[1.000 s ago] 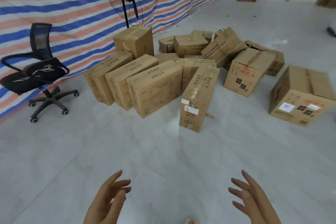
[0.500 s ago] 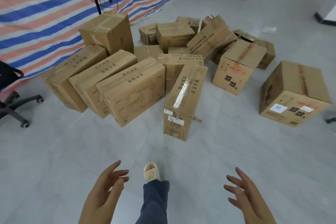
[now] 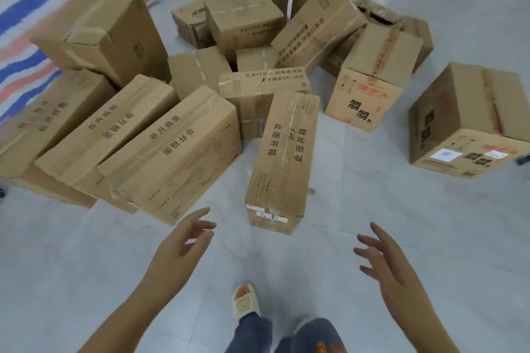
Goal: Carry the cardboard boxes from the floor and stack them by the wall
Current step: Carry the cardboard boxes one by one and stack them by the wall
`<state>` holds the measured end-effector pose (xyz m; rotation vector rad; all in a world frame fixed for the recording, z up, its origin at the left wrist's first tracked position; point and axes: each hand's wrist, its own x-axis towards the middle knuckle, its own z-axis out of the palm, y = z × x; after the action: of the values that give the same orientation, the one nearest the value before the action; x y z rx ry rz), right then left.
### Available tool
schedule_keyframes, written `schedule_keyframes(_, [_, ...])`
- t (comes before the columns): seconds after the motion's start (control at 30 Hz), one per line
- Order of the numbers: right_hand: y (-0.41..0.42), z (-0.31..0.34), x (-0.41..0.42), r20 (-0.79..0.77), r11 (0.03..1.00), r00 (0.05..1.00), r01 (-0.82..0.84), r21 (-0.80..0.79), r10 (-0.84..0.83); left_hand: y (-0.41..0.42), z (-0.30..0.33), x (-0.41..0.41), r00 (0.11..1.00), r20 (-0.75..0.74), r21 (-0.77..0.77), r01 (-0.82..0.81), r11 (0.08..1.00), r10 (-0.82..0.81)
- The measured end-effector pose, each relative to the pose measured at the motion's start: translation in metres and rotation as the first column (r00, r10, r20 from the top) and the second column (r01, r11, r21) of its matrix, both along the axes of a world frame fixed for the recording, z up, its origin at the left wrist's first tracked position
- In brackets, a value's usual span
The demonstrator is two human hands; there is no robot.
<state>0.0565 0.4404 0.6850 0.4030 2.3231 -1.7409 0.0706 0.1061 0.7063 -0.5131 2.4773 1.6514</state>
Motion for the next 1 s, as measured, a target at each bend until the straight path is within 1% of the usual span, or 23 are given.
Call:
schedule_keyframes(0.07, [-0.004, -0.025, -0.035, 0.072, 1.0, 0.997, -0.023, 0.018, 0.022, 0.001, -0.026, -0.045, 0.999, 0.05, -0.016, 0.015, 1.0, -0.014])
schedule_keyframes(0.2, [-0.011, -0.104, -0.103, 0.23, 0.996, 0.971, -0.076, 0.044, 0.064, 0.015, -0.107, -0.125, 0.978, 0.19, 0.055, -0.093, 0.994, 0.081])
schedule_keyframes(0.27, [-0.018, -0.159, -0.138, 0.318, 0.992, 0.944, -0.112, 0.051, 0.09, 0.024, -0.162, -0.16, 0.948, 0.288, 0.101, -0.169, 0.98, 0.134])
schedule_keyframes(0.3, [-0.024, -0.185, -0.153, 0.363, 0.992, 0.928, -0.117, 0.054, 0.09, 0.028, -0.188, -0.173, 0.932, 0.337, 0.112, -0.182, 0.977, 0.135])
schedule_keyframes(0.37, [-0.036, -0.246, -0.182, 0.438, 0.994, 0.897, -0.098, 0.057, 0.063, 0.037, -0.252, -0.198, 0.894, 0.428, 0.105, -0.195, 0.975, 0.133])
schedule_keyframes(0.43, [-0.048, -0.3, -0.204, 0.497, 0.997, 0.867, -0.058, 0.042, 0.029, 0.042, -0.309, -0.215, 0.855, 0.492, 0.075, -0.232, 0.97, 0.166])
schedule_keyframes(0.5, [-0.06, -0.342, -0.216, 0.521, 1.0, 0.853, -0.028, -0.005, 0.026, 0.044, -0.352, -0.224, 0.807, 0.547, 0.072, -0.31, 0.948, 0.222])
schedule_keyframes(0.6, [-0.07, -0.383, -0.222, 0.514, 0.999, 0.858, 0.028, -0.042, -0.002, 0.042, -0.395, -0.231, 0.808, 0.556, 0.154, -0.332, 0.931, 0.196])
schedule_keyframes(0.7, [-0.067, -0.4, -0.22, 0.537, 0.991, 0.839, 0.129, -0.048, -0.083, 0.044, -0.409, -0.23, 0.825, 0.545, 0.211, -0.306, 0.928, 0.148])
schedule_keyframes(0.8, [-0.057, -0.393, -0.214, 0.56, 0.983, 0.819, 0.178, -0.046, -0.122, 0.052, -0.4, -0.222, 0.821, 0.556, 0.22, -0.296, 0.93, 0.13])
schedule_keyframes(0.9, [-0.051, -0.361, -0.209, 0.546, 0.982, 0.824, 0.189, -0.021, -0.147, 0.061, -0.367, -0.216, 0.831, 0.534, 0.187, -0.293, 0.938, 0.154])
schedule_keyframes(1.0, [-0.049, -0.31, -0.202, 0.515, 0.966, 0.837, 0.252, -0.063, -0.185, 0.065, -0.319, -0.21, 0.862, 0.479, 0.189, -0.285, 0.94, 0.165])
